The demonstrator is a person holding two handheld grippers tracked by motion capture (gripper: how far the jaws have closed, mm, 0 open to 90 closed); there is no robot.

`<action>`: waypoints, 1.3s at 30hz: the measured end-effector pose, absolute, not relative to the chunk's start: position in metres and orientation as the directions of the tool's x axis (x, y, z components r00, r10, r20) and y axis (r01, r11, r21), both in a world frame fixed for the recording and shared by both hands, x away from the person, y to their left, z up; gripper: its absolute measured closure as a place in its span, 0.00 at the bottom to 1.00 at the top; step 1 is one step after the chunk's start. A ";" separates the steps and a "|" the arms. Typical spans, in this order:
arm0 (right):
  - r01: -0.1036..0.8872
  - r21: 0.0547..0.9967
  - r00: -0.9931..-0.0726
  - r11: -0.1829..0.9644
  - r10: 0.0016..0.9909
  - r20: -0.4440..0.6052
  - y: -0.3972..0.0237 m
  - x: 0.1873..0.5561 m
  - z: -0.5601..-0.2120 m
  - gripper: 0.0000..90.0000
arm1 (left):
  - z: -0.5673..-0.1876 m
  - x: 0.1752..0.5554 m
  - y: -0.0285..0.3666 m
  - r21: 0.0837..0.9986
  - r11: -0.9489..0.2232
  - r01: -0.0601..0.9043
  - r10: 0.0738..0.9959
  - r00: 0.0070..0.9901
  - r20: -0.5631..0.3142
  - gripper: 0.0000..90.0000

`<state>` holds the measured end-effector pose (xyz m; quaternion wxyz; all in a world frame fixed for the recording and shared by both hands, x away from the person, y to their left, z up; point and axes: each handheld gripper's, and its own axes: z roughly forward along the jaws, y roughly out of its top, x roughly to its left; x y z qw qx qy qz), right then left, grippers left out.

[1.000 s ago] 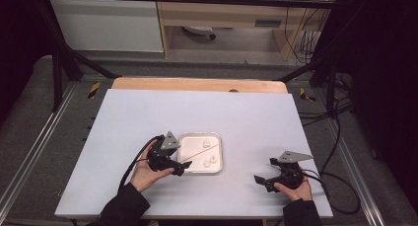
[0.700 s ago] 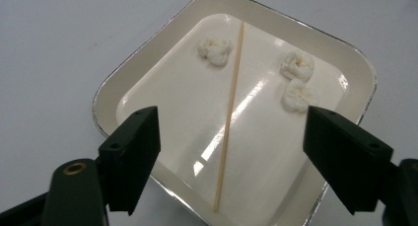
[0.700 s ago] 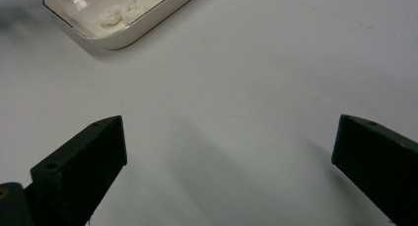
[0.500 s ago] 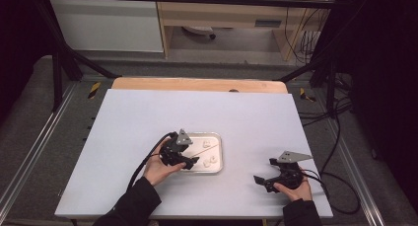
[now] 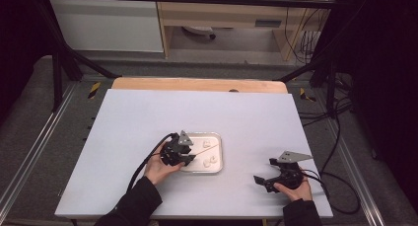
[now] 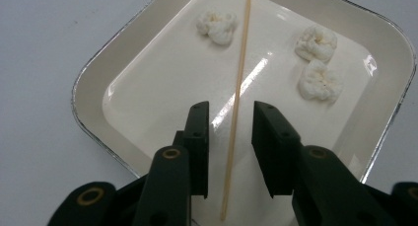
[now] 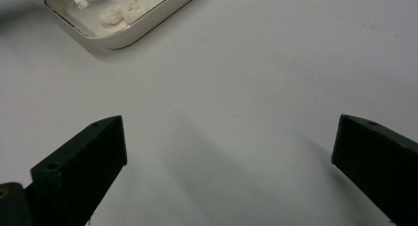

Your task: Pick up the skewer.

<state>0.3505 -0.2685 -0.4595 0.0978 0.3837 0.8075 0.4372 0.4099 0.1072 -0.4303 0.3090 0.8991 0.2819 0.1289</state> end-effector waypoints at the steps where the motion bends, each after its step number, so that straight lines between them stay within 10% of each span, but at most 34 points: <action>1: 0.533 0.781 -0.687 0.325 0.705 0.175 -0.269 0.351 -0.460 0.01 | -0.431 0.410 0.107 0.625 -0.652 0.429 0.583 0.811 0.051 0.78; 15: 0.536 0.779 -0.687 0.326 0.704 0.178 -0.268 0.351 -0.460 0.01 | -0.437 0.412 0.112 0.625 -0.635 0.454 0.589 0.808 0.012 0.96; 39: 0.535 0.779 -0.687 0.327 0.705 0.176 -0.268 0.351 -0.460 0.01 | -0.431 0.402 0.125 0.698 -0.576 0.426 0.584 0.812 -0.014 0.99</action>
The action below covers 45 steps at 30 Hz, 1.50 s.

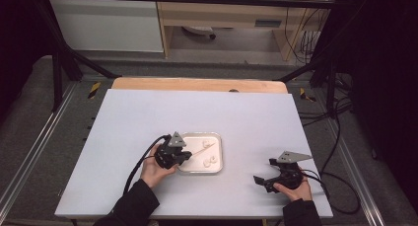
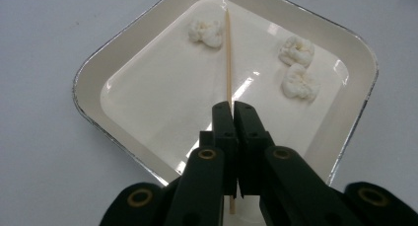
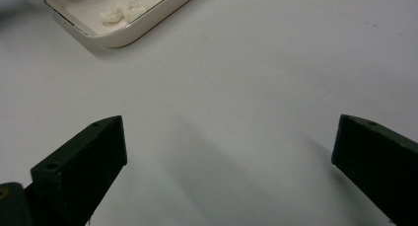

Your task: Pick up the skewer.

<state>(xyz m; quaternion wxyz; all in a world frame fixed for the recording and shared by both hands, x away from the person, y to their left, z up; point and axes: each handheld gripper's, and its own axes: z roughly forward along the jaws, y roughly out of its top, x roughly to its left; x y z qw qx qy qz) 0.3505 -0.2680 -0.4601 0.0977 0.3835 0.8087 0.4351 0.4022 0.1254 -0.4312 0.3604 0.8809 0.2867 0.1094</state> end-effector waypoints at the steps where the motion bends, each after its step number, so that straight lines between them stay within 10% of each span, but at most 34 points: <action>1: 0.533 0.780 -0.687 0.327 0.705 0.175 -0.268 0.351 -0.460 0.01 | -0.430 0.401 0.125 0.703 -0.573 0.422 0.581 0.814 -0.015 0.99; 45: 0.317 0.739 -0.781 0.595 0.606 -0.153 -0.201 0.347 -0.434 0.03 | -0.403 0.371 0.119 0.742 -0.564 0.362 0.521 0.853 -0.020 0.99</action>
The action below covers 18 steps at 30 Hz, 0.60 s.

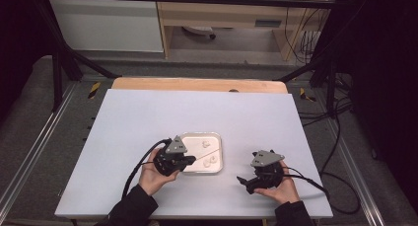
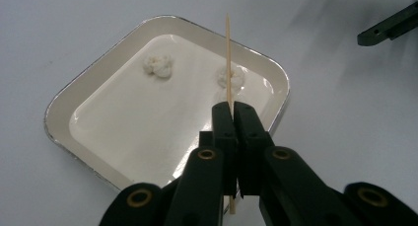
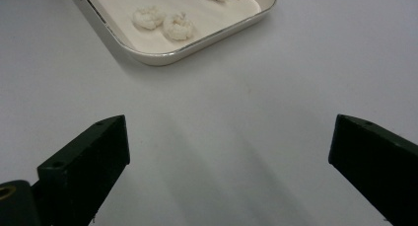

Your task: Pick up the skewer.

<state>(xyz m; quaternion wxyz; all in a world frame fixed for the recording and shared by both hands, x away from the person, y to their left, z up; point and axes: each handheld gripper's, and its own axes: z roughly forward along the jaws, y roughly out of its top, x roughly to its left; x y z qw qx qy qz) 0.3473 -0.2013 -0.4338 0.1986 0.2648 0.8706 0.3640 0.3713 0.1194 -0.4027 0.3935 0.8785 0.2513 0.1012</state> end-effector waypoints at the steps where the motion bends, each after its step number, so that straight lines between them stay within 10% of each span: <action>1: 0.314 0.737 -0.781 0.599 0.604 -0.158 -0.200 0.347 -0.433 0.03 | -0.402 0.370 0.116 0.743 -0.567 0.356 0.515 0.857 -0.018 0.99; 18: 0.172 0.685 -0.800 0.708 0.506 -0.322 -0.181 0.345 -0.425 0.10 | -0.396 0.366 0.086 0.724 -0.616 0.309 0.457 0.889 0.010 0.99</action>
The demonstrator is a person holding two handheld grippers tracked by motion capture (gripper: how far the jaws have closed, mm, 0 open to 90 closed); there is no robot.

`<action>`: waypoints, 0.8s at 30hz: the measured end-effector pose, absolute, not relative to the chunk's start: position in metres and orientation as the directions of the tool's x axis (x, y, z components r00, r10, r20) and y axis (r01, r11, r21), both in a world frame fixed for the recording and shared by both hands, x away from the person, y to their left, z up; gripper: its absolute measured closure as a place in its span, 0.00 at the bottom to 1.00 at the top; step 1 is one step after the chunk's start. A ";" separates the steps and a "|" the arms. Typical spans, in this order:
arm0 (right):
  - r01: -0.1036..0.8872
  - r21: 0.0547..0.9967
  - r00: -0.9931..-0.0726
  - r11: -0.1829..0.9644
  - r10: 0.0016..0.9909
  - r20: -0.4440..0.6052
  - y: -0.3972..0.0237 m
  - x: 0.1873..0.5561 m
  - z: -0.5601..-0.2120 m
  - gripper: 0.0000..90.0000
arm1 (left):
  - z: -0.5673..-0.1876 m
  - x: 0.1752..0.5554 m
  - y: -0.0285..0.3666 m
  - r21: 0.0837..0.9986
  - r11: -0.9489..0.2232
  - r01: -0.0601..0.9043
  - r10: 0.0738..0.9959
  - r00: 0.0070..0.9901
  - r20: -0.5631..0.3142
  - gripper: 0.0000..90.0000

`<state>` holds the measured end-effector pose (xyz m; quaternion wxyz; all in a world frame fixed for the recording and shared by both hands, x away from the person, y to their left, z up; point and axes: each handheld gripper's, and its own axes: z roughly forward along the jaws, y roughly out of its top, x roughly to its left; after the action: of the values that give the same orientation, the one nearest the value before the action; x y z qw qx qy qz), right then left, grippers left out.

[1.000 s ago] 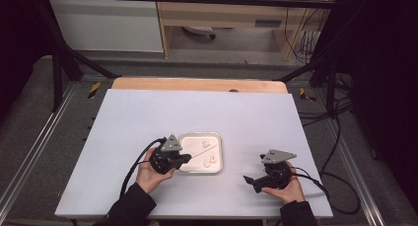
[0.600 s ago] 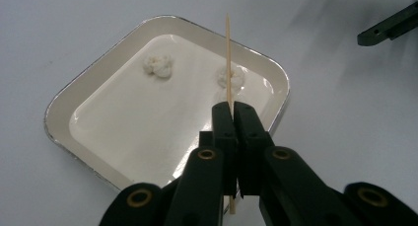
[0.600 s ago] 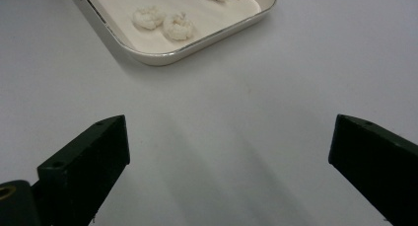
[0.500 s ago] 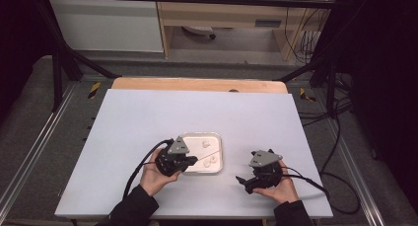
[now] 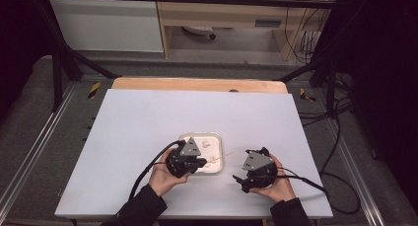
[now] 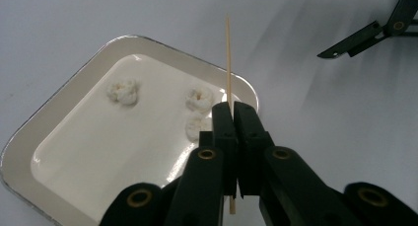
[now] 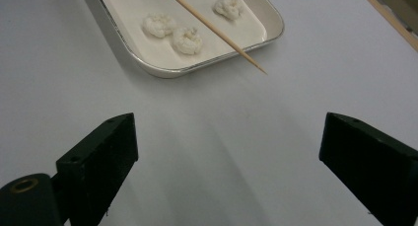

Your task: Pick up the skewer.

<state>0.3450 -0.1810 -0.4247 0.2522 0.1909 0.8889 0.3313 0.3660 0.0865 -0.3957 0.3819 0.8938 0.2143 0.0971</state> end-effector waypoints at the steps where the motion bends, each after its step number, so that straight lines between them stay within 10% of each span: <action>1: 0.167 0.680 -0.801 0.714 0.501 -0.329 -0.180 0.345 -0.425 0.11 | -0.395 0.366 0.084 0.722 -0.621 0.306 0.453 0.892 0.012 0.99; 24: -0.103 0.520 -0.804 0.848 0.237 -0.546 -0.168 0.344 -0.424 0.45 | -0.392 0.361 0.050 0.679 -0.690 0.252 0.371 0.928 0.032 0.99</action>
<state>0.3440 -0.1678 -0.4239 0.3110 0.0368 0.9096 0.2730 0.3615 0.0495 -0.3916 0.3552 0.9154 0.1702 0.0834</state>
